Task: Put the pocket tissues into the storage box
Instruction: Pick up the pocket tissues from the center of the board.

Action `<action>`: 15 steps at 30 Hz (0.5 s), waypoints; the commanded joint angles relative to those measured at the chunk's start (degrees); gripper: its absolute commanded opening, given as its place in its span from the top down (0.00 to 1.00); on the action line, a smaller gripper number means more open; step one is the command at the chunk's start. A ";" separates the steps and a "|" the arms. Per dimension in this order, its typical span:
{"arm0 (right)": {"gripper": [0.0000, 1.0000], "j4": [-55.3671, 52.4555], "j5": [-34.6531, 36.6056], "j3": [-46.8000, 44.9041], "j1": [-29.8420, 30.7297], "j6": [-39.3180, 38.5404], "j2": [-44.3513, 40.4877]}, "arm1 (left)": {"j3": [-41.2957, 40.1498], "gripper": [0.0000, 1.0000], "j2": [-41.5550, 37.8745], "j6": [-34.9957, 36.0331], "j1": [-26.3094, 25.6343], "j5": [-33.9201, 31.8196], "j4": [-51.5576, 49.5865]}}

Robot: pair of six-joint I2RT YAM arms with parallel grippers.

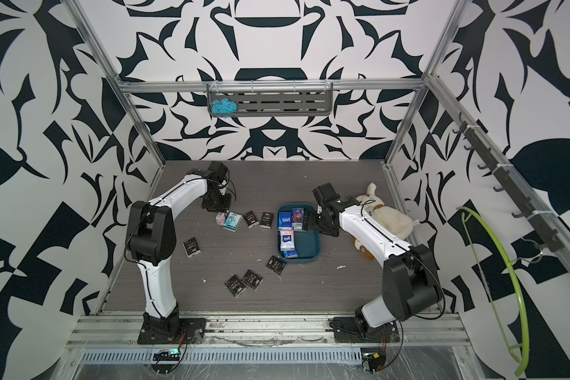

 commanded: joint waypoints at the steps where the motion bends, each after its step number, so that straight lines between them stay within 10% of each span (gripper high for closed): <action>1: 0.15 1.77 -4.51 -0.06 2.32 -1.91 -3.07 | -1.68 0.73 -7.35 -5.48 0.26 3.04 -1.46; 8: 0.05 4.50 -7.34 -1.71 8.73 -2.66 -5.96 | -18.27 0.71 -22.88 -26.72 -1.05 17.07 14.24; 15: 0.00 11.15 -12.17 -4.55 15.01 0.09 -9.20 | -29.74 0.71 -32.50 -43.63 -18.51 7.41 24.21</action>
